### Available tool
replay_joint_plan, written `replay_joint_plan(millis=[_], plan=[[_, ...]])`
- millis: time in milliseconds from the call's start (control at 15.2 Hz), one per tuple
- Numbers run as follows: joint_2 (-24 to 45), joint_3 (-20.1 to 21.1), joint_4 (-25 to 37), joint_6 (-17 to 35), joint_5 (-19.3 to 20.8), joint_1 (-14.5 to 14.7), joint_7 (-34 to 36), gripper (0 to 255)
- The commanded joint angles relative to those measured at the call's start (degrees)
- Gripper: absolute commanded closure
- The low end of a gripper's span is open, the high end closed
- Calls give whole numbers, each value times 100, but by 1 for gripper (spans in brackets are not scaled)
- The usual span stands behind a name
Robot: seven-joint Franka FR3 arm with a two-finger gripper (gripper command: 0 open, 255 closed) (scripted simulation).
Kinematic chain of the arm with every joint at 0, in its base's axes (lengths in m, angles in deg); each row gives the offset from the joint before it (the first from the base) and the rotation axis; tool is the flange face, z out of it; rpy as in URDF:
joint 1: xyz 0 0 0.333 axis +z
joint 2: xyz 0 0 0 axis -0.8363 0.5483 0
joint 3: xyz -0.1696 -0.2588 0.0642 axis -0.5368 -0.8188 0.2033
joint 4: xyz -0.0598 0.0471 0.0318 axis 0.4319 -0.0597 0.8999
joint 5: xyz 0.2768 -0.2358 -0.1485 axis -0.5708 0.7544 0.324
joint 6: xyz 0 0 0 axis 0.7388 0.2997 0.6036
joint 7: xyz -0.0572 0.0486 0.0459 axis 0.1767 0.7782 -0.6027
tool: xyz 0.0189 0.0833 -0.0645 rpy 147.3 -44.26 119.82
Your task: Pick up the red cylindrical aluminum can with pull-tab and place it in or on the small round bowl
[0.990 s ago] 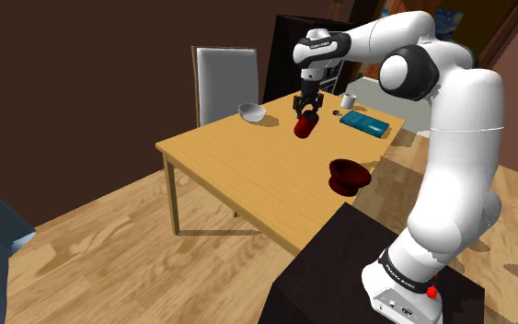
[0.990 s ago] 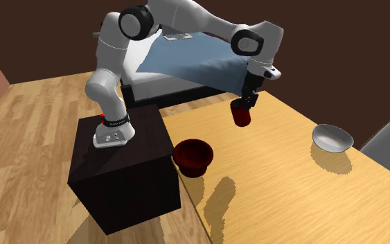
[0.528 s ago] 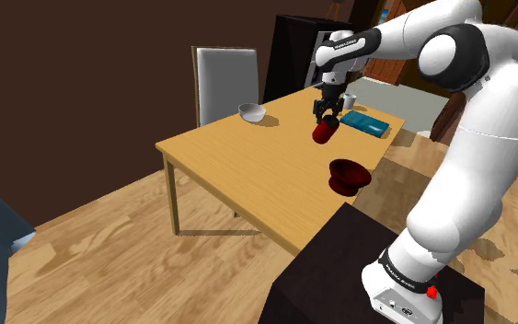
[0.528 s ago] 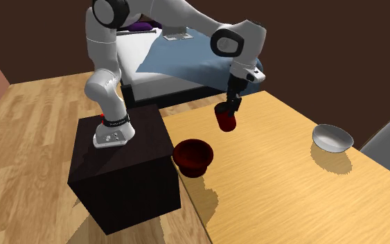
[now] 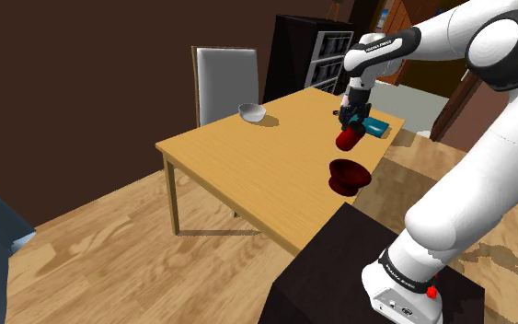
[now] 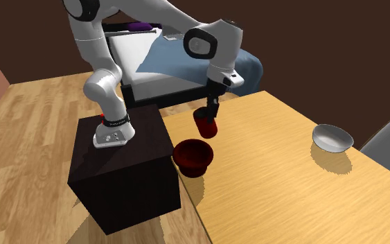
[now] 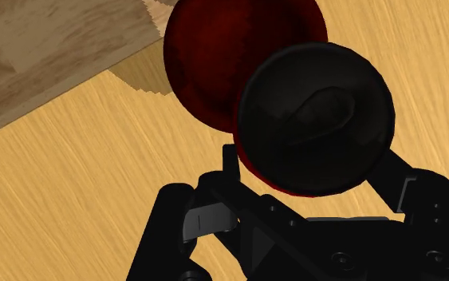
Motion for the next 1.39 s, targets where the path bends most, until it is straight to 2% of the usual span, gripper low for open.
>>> replay_joint_plan(millis=[0, 132, 1320], plan=[[-278, -97, -275, 28, 123, -97, -140, 255], [-606, -208, -582, 44, 279, -214, -288, 255], [79, -275, -1323, 1443, 131, -248, -315, 255]])
